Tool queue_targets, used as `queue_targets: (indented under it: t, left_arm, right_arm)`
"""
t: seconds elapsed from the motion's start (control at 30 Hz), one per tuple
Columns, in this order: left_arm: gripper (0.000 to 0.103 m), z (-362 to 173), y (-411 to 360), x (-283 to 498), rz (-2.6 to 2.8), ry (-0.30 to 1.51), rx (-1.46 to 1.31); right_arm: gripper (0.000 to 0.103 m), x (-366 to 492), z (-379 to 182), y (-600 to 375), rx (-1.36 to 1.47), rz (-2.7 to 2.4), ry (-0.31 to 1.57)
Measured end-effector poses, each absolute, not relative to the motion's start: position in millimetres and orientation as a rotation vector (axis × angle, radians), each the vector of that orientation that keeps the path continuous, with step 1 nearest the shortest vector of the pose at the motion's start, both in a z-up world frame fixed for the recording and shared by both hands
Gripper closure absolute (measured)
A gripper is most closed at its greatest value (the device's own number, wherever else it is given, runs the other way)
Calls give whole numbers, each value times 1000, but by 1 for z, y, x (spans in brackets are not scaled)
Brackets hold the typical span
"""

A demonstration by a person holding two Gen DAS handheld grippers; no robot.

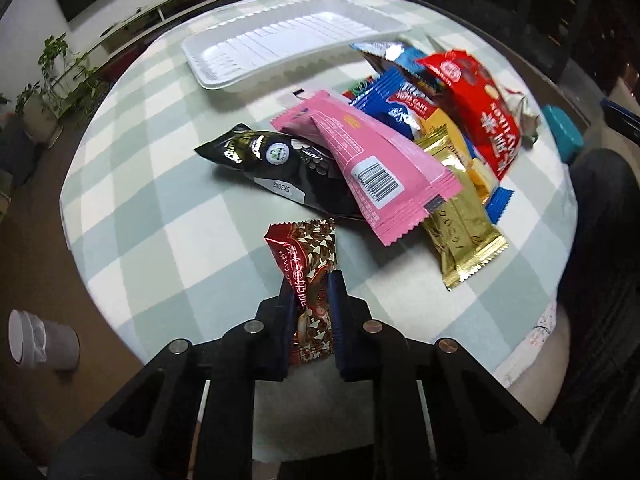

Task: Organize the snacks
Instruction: 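Lift the chocolate wrapper with the left gripper while the right gripper grasps the white-red packet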

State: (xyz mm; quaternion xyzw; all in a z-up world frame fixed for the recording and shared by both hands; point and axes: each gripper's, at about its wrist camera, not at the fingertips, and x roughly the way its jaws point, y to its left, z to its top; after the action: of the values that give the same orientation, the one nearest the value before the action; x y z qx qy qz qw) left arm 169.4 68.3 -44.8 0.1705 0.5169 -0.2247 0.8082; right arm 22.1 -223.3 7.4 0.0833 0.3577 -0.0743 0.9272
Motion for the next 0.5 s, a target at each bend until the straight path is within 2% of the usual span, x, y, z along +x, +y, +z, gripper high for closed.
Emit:
queue_targets:
  t: [0.23,0.5]
  left_arm:
    - [89,-24,90,152,-490,1075,241]
    - [89,-4,104,130,-518,1006,49]
  right_arm:
    - [23,74,3,-230,192,-54,854]
    - [24,115,-19,-216,182,-49,949]
